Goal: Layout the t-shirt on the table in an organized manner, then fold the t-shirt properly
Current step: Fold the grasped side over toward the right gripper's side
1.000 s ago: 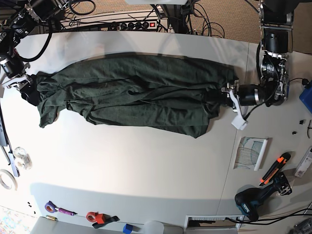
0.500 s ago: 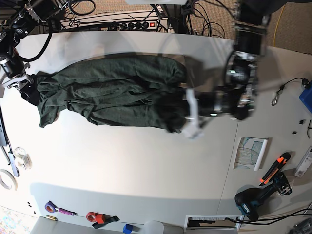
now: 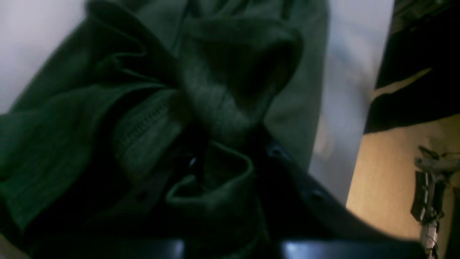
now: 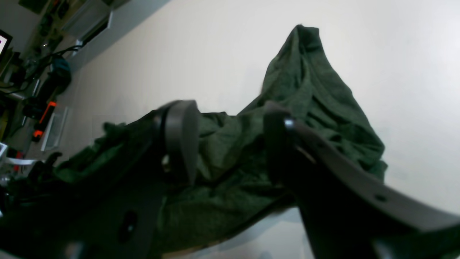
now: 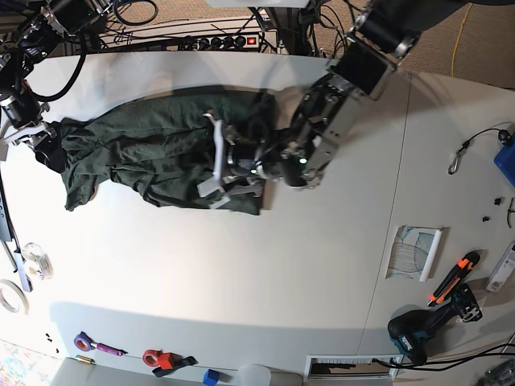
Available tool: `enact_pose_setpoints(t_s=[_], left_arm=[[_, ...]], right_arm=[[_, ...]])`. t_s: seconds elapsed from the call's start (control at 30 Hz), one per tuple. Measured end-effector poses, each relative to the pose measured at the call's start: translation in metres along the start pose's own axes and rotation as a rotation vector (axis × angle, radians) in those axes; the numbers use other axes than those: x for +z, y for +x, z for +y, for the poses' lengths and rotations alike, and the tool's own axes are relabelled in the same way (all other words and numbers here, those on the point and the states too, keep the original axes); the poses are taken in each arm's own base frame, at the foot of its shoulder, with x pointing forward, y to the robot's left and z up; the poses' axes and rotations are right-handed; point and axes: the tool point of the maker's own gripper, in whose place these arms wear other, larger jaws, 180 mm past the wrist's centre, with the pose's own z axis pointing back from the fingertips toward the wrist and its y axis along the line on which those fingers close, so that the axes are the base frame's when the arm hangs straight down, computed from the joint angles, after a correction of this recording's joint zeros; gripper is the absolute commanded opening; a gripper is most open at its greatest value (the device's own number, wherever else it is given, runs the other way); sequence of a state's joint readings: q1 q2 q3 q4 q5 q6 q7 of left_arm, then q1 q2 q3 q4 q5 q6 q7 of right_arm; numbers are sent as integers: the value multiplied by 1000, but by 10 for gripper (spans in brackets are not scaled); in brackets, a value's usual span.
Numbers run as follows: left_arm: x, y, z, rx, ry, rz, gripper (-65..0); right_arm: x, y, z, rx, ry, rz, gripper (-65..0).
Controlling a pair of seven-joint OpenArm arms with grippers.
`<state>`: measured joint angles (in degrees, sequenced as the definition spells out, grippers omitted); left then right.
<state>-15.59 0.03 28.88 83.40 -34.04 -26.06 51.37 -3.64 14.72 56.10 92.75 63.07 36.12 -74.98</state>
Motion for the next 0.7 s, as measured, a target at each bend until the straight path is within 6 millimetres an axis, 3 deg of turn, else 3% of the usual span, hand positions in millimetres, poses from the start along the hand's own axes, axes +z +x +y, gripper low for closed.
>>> enact_pose_setpoints(t_s=[0.2,0.4,0.43,0.5,0.53,0.57,0.7], left_arm=[[-11,20,-11,-33,1,-26,-650],[-11,23,-11,-39,6,-38,-650],[-11,24,-12,-46,1,-42,-605],[-11,26,-16,-63,-17,-53,-390],[-11,27,-18,-62,-31,-62,-318],[-11,30,-20,-51,-41,-80,-291],[-11,40,-27,11,-72,-127,-289]], right_arm=[[0,0,0,0,0,0,-362],[0,0,0,0,0,0,-362],[0,0,0,0,0,0,-362],[0,0,0,0,0,0,-362],[0,0,0,0,0,0,-362],[0,0,0,0,0,0,-362],[0,0,0,0,-1,0,-362]])
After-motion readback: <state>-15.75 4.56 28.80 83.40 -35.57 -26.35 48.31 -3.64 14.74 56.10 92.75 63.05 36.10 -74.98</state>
